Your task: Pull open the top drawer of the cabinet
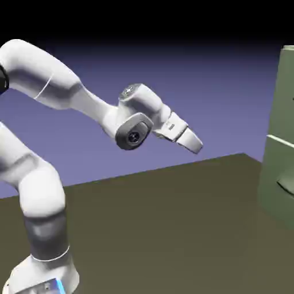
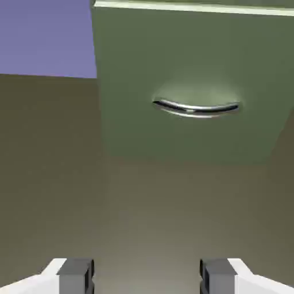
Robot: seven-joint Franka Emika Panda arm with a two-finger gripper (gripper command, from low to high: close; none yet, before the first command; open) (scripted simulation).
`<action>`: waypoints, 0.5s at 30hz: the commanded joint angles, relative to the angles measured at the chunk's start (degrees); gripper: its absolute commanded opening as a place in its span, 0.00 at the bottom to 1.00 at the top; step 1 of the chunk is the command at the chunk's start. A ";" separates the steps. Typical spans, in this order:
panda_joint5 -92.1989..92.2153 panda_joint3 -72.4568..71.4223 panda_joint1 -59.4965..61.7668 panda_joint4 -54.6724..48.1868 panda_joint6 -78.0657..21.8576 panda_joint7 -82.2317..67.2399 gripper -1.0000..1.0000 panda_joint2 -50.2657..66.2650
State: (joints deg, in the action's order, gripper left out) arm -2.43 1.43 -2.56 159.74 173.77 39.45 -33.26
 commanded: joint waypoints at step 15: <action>-30.15 17.77 -23.29 -15.70 -2.94 -37.38 0.50 -7.47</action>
State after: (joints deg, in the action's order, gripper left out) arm -32.57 19.20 -25.85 144.04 170.83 2.08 -40.73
